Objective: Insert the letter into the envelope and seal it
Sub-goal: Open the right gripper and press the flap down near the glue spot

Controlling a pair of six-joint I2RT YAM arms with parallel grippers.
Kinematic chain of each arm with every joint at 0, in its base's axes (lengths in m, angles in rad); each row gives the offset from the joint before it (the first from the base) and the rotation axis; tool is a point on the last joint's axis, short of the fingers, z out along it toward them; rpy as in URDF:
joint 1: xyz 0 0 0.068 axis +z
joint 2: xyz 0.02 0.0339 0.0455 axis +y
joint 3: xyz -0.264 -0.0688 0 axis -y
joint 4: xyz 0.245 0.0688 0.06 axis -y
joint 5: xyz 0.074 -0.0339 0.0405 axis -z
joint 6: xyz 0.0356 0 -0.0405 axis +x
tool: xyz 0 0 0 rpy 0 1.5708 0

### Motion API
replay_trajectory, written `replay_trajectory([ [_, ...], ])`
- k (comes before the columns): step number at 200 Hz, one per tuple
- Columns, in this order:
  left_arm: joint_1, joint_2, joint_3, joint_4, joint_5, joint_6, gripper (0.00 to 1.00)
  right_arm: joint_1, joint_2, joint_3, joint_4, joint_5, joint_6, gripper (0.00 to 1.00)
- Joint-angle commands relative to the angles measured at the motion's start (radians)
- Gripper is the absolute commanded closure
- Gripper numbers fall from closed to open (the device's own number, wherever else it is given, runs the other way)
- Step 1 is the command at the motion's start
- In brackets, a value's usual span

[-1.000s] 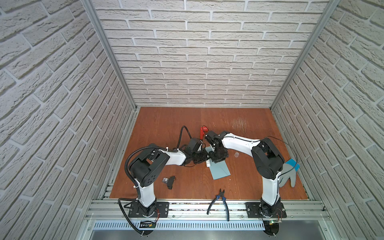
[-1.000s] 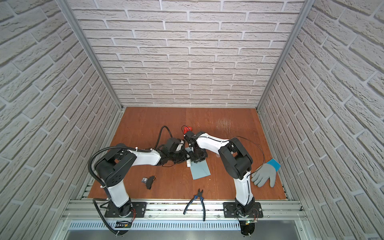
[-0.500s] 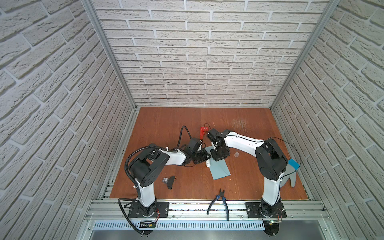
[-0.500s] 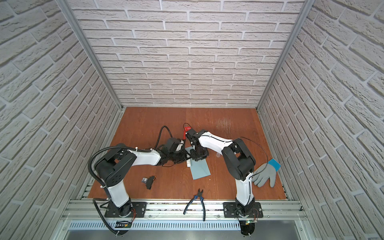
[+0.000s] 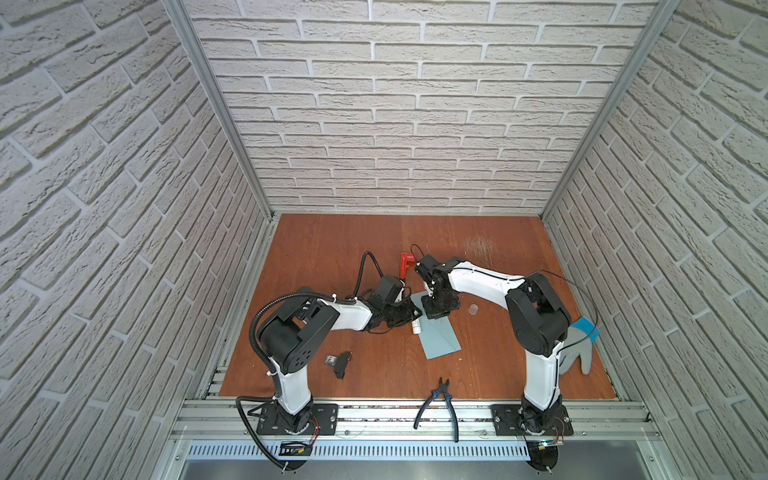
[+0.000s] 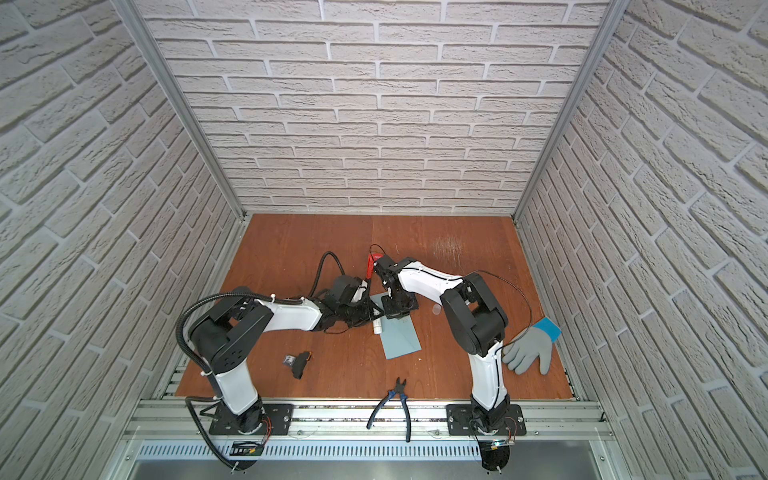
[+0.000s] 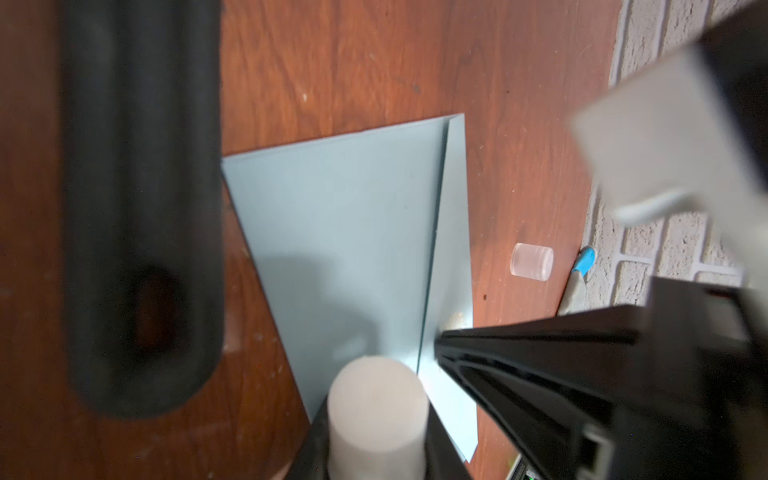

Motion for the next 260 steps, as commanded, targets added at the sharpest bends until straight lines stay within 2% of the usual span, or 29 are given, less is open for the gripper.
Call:
replay_trajectory([
  [1, 0.007, 0.016, -0.013, 0.022, 0.004, 0.016, 1.00, 0.003, 0.037, -0.003, 0.026, -0.005, 0.007, 0.94],
  [44, 0.007, 0.015, -0.014, 0.023, 0.005, 0.015, 1.00, 0.006, 0.060, -0.017, 0.033, -0.007, 0.006, 0.93],
  [152, 0.010, 0.016, -0.015, 0.027, 0.005, 0.015, 1.00, 0.016, 0.103, -0.029, 0.041, -0.042, -0.012, 0.76],
  [209, 0.010, 0.013, -0.015, 0.022, 0.009, 0.014, 1.00, 0.017, -0.012, 0.005, -0.021, -0.025, -0.022, 0.65],
  [260, 0.010, -0.002, -0.009, 0.025, 0.016, 0.016, 1.00, 0.018, -0.161, 0.049, -0.109, 0.020, -0.022, 0.62],
])
